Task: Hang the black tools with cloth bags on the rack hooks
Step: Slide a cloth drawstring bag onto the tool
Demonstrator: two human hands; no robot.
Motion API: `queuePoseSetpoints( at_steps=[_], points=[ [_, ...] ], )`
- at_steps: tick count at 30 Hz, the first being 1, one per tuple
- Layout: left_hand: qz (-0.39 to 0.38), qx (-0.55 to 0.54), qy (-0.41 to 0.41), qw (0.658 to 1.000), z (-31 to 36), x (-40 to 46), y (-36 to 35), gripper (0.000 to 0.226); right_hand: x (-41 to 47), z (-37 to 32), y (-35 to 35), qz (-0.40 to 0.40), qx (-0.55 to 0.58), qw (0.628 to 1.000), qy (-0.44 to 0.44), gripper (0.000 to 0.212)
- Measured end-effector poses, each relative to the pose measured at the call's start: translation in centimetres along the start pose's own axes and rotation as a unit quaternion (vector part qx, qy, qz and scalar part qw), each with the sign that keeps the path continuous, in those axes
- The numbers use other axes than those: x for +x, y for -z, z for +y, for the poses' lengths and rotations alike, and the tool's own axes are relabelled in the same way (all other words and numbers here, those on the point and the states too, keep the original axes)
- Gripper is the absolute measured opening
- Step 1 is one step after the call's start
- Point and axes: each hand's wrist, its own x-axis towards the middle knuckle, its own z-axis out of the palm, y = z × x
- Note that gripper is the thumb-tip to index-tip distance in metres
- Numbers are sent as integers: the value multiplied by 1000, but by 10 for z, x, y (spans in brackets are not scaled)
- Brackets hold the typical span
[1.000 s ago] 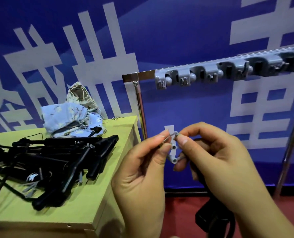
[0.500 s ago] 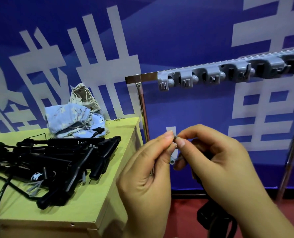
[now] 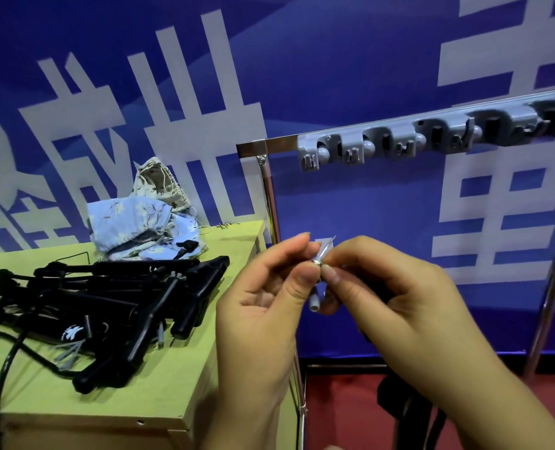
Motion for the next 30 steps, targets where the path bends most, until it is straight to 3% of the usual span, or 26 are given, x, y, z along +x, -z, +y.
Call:
queuePoseSetpoints(
  at_steps=[5,7,10,12,14,16,18,20,23,28,30],
  points=[
    [-11,30,-24,999,-11,3,3,21,6,3,-3,7,51,998,-38,12],
    [-36,43,6,998,-31,1,11,42,17,3,0,58,133,985,-95,17],
    [-158,93,104,978,-69,-12,27,90,49,5,9,129,284,940,-136,21],
    [-261,117,179,941,-90,-32,25,101,67,2,16,140,367,910,-134,21],
    [-315,132,224,913,-99,-47,15,106,80,-7,18,126,413,895,-111,24],
    [-321,141,219,911,-102,-52,3,78,84,-11,20,138,445,879,-100,34],
    [-248,130,214,936,-101,-46,-7,37,85,-3,25,165,434,882,-84,34],
    [-202,116,219,948,-98,-38,-13,36,81,8,33,178,373,909,-59,23],
    [-224,169,171,944,-94,-25,-16,43,69,15,50,182,250,950,-33,6],
    [-172,136,173,960,-76,2,-20,38,18,48,55,261,146,952,-63,16],
    [-148,86,189,967,-64,13,-21,27,4,65,47,165,134,970,-118,34]
  ],
)
